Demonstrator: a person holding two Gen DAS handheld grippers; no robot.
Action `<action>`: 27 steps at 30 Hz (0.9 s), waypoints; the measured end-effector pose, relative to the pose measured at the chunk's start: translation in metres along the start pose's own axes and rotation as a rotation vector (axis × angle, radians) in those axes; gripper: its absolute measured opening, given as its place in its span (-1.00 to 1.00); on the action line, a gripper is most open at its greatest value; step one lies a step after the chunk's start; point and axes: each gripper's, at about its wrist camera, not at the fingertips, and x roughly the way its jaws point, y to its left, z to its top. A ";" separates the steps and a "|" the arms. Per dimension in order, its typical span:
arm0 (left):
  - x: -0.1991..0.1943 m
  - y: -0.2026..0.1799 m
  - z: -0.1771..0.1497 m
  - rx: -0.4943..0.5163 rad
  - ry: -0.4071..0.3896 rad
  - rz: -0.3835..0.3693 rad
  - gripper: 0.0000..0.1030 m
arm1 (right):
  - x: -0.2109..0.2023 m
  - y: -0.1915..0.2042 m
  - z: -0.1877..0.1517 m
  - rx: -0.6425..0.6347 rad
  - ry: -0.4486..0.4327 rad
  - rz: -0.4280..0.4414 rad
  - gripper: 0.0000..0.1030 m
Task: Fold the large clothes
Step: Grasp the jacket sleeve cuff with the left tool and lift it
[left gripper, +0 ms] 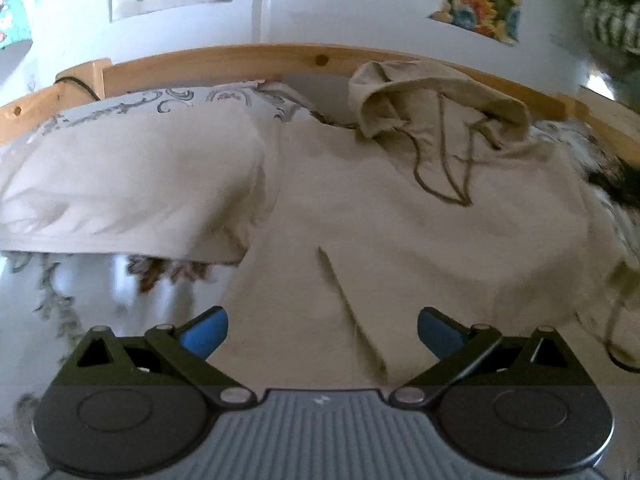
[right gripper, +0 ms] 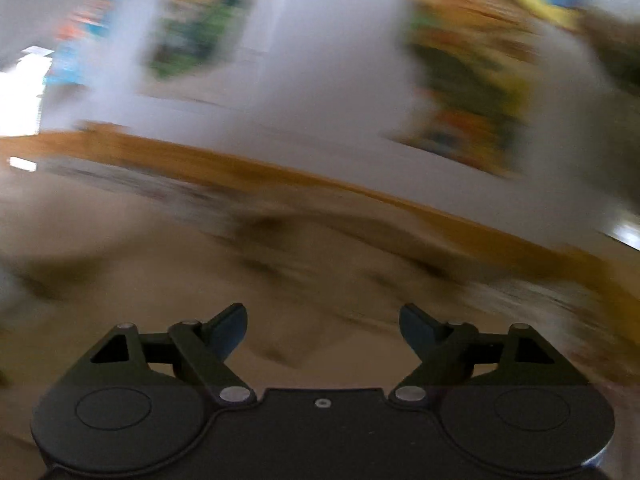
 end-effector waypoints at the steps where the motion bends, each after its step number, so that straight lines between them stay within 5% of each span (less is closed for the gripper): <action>1: 0.009 -0.002 0.002 -0.012 0.005 0.002 0.99 | 0.005 -0.017 -0.010 0.026 0.025 -0.067 0.63; 4: 0.032 -0.009 0.003 -0.029 0.026 0.002 0.99 | 0.021 -0.070 -0.039 0.157 0.113 -0.165 0.50; 7: 0.051 -0.013 0.000 -0.071 0.060 -0.009 0.99 | 0.033 -0.114 -0.067 0.428 0.184 -0.089 0.24; 8: 0.056 -0.013 -0.002 -0.089 0.076 -0.002 0.99 | 0.034 -0.123 -0.075 0.486 0.199 -0.062 -0.04; 9: 0.063 -0.014 -0.005 -0.106 0.101 0.018 0.99 | 0.038 -0.126 -0.080 0.512 0.211 -0.042 -0.24; 10: 0.067 -0.015 -0.007 -0.116 0.126 0.050 0.99 | 0.041 -0.126 -0.082 0.505 0.221 -0.031 -0.68; 12: 0.078 -0.015 -0.014 -0.124 0.178 0.127 1.00 | 0.042 -0.115 -0.082 0.442 0.212 -0.047 -0.82; 15: 0.077 -0.017 -0.019 -0.104 0.170 0.136 1.00 | 0.051 -0.112 -0.084 0.400 0.225 -0.103 -0.85; 19: 0.063 -0.007 -0.018 -0.144 0.196 0.101 0.99 | 0.049 -0.093 -0.088 0.281 0.224 -0.162 -0.67; 22: 0.040 0.009 -0.014 -0.200 0.164 0.079 0.99 | 0.031 -0.087 -0.081 0.322 0.191 -0.173 -0.05; 26: 0.009 0.034 -0.007 -0.252 0.128 0.139 0.99 | -0.004 -0.063 -0.068 0.353 0.138 -0.130 0.30; 27: 0.000 0.041 -0.004 -0.276 0.122 0.160 0.99 | -0.013 -0.055 -0.066 0.349 0.120 -0.118 0.62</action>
